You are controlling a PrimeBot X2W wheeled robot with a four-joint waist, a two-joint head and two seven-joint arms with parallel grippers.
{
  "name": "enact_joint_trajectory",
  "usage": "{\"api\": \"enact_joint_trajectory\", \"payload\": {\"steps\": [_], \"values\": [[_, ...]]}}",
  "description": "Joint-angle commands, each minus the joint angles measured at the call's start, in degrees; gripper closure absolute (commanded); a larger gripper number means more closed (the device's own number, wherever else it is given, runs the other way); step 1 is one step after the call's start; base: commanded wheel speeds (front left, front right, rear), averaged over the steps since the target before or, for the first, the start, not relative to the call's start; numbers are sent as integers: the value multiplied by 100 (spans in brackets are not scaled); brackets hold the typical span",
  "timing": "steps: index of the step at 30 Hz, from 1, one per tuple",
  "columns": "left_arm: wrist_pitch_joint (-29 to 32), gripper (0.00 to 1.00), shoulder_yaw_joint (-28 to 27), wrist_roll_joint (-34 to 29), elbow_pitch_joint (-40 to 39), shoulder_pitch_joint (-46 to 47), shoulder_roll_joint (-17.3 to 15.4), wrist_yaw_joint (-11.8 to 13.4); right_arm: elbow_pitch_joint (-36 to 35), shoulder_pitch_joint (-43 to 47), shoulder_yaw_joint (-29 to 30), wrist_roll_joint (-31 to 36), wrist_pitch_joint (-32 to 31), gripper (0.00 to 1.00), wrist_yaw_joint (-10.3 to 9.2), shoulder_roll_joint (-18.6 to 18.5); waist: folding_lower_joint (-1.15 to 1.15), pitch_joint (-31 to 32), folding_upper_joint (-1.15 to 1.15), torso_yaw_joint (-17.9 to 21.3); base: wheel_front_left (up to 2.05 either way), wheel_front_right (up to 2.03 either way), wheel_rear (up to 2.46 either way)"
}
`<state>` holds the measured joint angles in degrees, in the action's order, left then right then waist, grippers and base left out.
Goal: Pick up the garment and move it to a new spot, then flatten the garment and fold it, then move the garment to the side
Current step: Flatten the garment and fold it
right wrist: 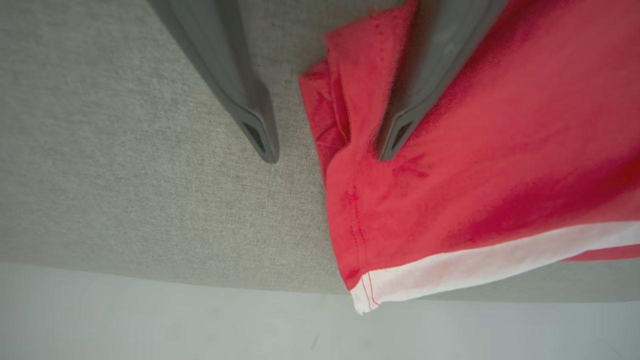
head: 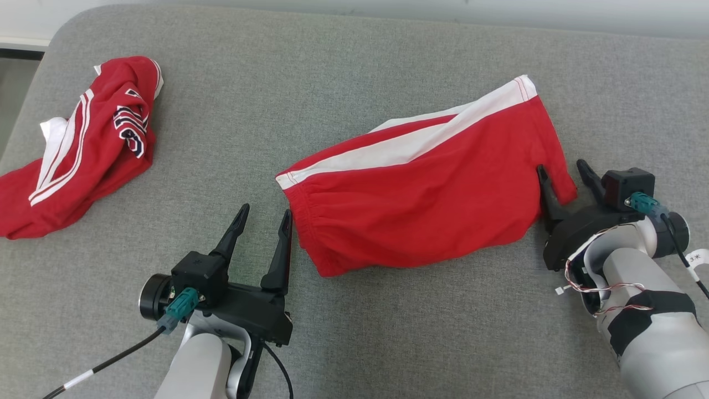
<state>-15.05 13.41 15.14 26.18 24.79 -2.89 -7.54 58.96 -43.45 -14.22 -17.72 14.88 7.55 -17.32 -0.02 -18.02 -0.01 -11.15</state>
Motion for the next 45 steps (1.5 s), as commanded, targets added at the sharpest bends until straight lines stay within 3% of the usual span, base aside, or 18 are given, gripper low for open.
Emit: {"api": "enact_joint_trajectory", "payload": {"steps": [1, 2, 3, 11, 18, 32, 45], "values": [[-19, 0, 3, -44, -35, -52, 2, 11, 169, 120, -122, -76, -55, 23, -14, 127, 2, 7, 1, -4, 0, 0, 0], [-19, 0, 4, -49, -45, -69, 2, 11, 237, 107, -198, -126, -85, 46, -14, 154, 2, 12, 1, -6, 0, 0, 0], [-19, 0, -2, -63, -45, -92, 1, 11, 304, 103, -248, -200, -95, 100, -14, 178, 2, 24, 1, -4, 0, 0, 0], [-19, 0, -98, -146, -4, -324, 1, 11, 522, 202, -80, -659, 6, 100, -14, 173, 2, 338, 1, 77, 0, 0, 0], [-19, 0, -61, -274, 47, -835, -1, 11, -45, 921, 633, -788, 20, 100, -14, 307, 2, 931, 1, 355, 0, 0, 0], [-19, 0, -397, -426, -30, -1809, -36, 11, -786, 2249, 1585, -374, 24, 100, -14, 770, 2, 1702, 1, 819, 0, 0, 0], [-19, 0, -630, -417, -212, -2182, -25, 11, -1250, 2344, 1864, 10, 24, 100, -14, 1000, 2, 1870, 1, 814, 0, 0, 0]]}}
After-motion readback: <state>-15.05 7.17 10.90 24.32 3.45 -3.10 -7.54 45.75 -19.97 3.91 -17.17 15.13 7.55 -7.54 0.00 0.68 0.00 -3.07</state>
